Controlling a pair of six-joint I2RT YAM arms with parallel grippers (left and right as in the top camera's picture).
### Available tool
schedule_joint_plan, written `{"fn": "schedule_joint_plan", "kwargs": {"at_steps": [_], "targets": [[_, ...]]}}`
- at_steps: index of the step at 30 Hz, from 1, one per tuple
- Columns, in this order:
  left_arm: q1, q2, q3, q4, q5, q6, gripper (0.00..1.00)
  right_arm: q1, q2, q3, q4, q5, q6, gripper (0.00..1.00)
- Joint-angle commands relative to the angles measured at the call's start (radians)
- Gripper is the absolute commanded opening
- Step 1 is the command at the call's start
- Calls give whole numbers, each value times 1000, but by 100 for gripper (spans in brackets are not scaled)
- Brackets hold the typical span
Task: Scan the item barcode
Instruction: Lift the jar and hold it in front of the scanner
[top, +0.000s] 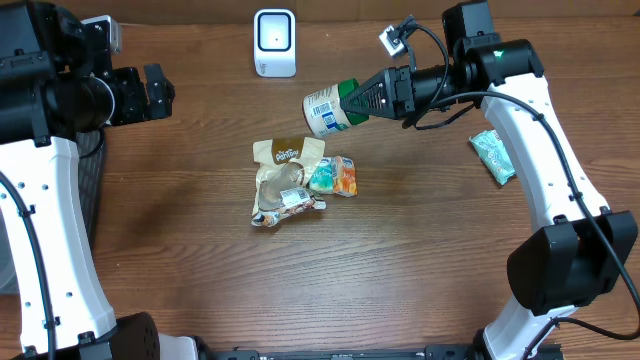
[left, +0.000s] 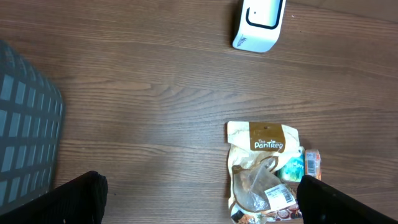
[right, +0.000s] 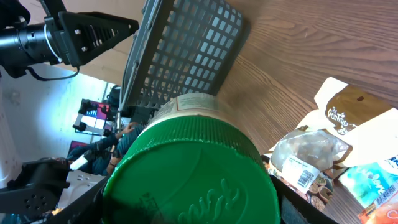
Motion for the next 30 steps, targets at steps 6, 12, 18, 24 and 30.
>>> {"fn": "schedule_joint_plan", "kwargs": {"at_steps": [6, 12, 18, 24, 30], "targets": [[4, 0, 8, 0, 8, -13, 100, 91, -32, 169, 97, 319, 291, 28], [4, 0, 8, 0, 8, -13, 100, 225, -29, 289, 192, 816, 280, 30], [4, 0, 8, 0, 8, -13, 100, 393, 72, 287, 368, 1417, 136, 24], [4, 0, 8, 0, 8, -13, 99, 423, 256, 287, 696, 1570, -211, 25], [4, 0, 8, 0, 8, -13, 100, 399, 427, 285, 1056, 1568, -590, 40]]}}
